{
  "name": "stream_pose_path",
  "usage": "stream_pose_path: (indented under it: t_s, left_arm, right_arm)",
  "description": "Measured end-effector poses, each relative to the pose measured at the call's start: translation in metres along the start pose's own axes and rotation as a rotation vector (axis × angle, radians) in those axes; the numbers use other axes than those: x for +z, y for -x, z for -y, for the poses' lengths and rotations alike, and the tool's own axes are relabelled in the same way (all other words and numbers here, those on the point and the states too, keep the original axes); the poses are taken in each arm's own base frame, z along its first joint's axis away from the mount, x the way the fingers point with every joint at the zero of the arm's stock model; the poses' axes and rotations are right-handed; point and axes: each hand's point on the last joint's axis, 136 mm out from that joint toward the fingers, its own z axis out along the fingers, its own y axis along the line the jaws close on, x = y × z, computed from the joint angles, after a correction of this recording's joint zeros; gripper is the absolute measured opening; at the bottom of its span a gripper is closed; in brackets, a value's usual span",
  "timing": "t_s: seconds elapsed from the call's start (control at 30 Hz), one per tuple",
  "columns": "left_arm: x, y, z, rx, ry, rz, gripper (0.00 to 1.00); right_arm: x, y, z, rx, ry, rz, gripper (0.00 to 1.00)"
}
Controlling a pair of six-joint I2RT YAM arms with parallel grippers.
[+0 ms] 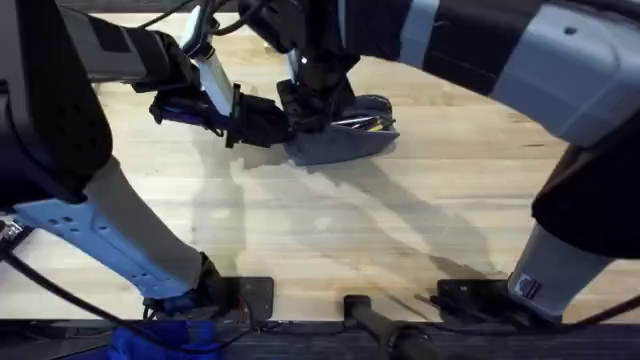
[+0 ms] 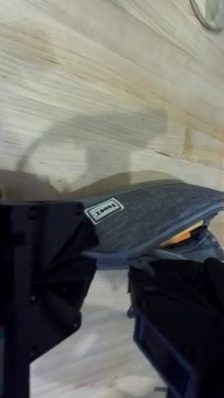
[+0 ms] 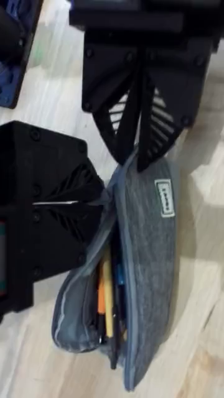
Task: Unzip the bag, pick up the pens from the table one at a time and place them inside, then zip the bag closed.
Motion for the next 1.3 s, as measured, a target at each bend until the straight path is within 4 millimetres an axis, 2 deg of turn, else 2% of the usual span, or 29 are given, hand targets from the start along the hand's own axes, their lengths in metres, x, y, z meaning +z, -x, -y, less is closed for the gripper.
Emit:
stream_pose_path:
  t_s: [0.17, 0.83, 1.1, 1.3]
  left_arm:
    - [0.001, 0.001, 0.001, 0.001, -0.003, 0.002, 0.042]
    - [0.003, 0.005, 0.000, 0.006, -0.004, 0.021, 0.042]
    - [0.004, 0.006, 0.001, 0.008, -0.007, 0.023, 0.042]
    - [0.003, 0.006, 0.001, 0.008, -0.006, 0.024, 0.042]
  right_arm:
    - [0.000, -0.005, 0.011, 0.017, -0.012, -0.037, 0.031]
    - [0.001, -0.001, 0.031, 0.059, 0.012, -0.077, 0.031]
    - [0.001, -0.002, 0.045, 0.083, 0.013, -0.108, 0.032]
    - [-0.005, 0.000, 0.054, 0.087, 0.003, -0.096, 0.033]
